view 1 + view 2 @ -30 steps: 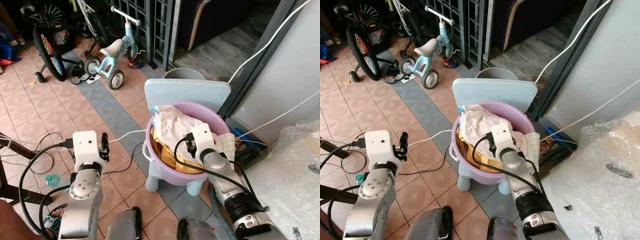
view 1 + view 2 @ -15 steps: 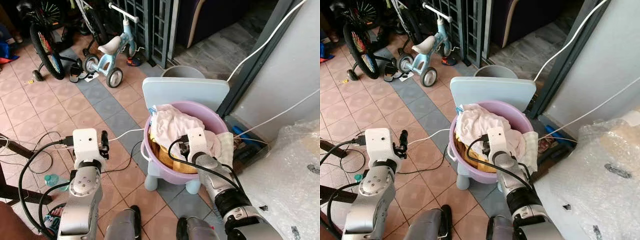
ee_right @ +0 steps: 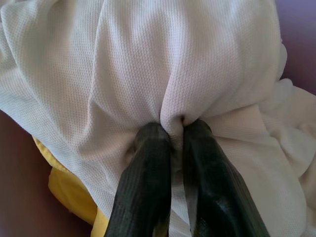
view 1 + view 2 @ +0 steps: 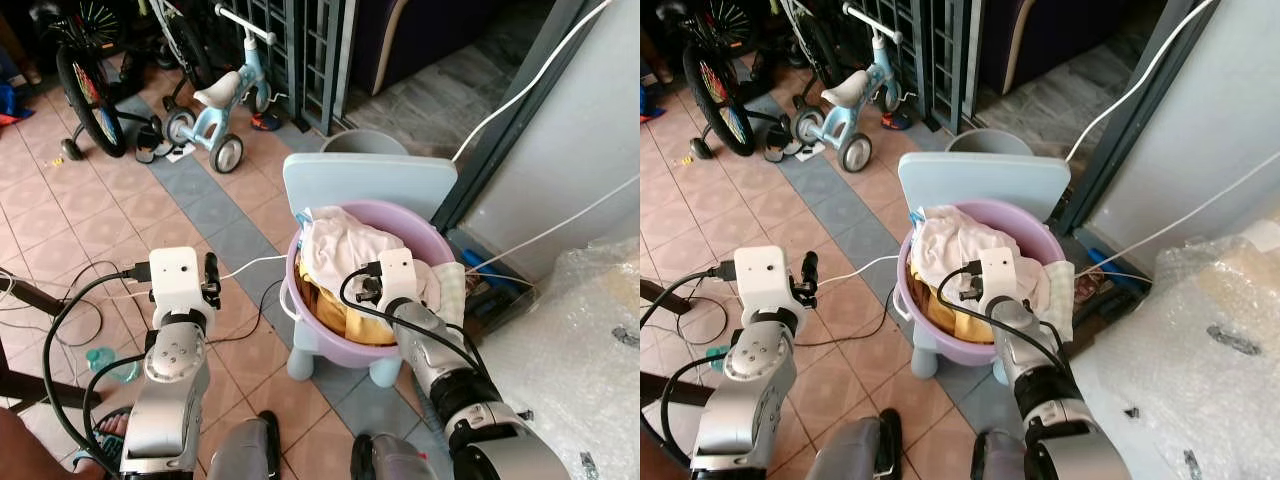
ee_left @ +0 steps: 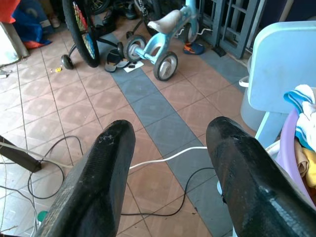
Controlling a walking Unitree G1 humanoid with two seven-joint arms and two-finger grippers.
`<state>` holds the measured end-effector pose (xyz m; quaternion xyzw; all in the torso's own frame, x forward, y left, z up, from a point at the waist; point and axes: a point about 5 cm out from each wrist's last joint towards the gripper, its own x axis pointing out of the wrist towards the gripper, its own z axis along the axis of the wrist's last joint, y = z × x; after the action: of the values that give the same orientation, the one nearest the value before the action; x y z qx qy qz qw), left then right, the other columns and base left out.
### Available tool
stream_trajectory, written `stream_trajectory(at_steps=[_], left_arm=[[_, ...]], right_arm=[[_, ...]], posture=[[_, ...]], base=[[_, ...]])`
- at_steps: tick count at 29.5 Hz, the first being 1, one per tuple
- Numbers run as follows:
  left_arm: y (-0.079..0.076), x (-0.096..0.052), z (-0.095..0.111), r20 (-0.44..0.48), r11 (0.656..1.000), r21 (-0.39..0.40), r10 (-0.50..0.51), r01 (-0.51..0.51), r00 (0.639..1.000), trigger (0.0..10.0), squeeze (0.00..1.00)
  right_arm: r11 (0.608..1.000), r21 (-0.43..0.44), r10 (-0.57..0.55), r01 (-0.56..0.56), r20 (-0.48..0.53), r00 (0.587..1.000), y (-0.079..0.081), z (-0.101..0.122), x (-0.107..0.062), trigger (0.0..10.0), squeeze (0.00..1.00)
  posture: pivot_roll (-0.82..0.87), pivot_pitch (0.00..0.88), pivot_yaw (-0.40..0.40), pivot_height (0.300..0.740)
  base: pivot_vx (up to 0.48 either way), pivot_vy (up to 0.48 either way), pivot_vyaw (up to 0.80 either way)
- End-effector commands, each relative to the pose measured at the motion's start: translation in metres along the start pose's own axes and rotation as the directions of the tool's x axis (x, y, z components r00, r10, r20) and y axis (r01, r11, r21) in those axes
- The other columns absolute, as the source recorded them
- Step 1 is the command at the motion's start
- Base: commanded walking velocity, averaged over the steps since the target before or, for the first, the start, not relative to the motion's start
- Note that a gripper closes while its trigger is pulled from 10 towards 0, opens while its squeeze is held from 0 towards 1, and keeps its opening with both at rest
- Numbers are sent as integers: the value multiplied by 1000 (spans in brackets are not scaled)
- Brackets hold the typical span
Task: Clothes washing
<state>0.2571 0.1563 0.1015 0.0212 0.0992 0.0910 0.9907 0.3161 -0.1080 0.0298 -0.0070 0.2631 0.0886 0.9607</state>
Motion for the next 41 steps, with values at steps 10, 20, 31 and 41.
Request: stream_trajectory(at_steps=[10,20,31,41], left_arm=[[-5,5,-6,-16,1000,-15,9,-10,1000,10000,0],[-7,8,-8,-10,1000,-30,3,-4,1000,10000,0],[-10,15,-3,21,999,-34,-16,17,1000,10000,0],[-20,15,-1,39,997,-47,-60,62,997,10000,0]], right_arm=[[998,63,4,-5,14,1000,-9,3,0,0,0],[986,156,-106,55,345,933,-40,50,-18,0,0],[955,225,-296,195,641,708,-86,141,-55,0,0],[789,386,-570,477,748,338,-179,235,-125,0,0]], posture=[[68,139,-42,740],[45,95,-42,740],[27,74,-12,740],[10,60,1,740]], base=[[0,0,0],[0,0,0],[0,0,0],[0,0,0]])
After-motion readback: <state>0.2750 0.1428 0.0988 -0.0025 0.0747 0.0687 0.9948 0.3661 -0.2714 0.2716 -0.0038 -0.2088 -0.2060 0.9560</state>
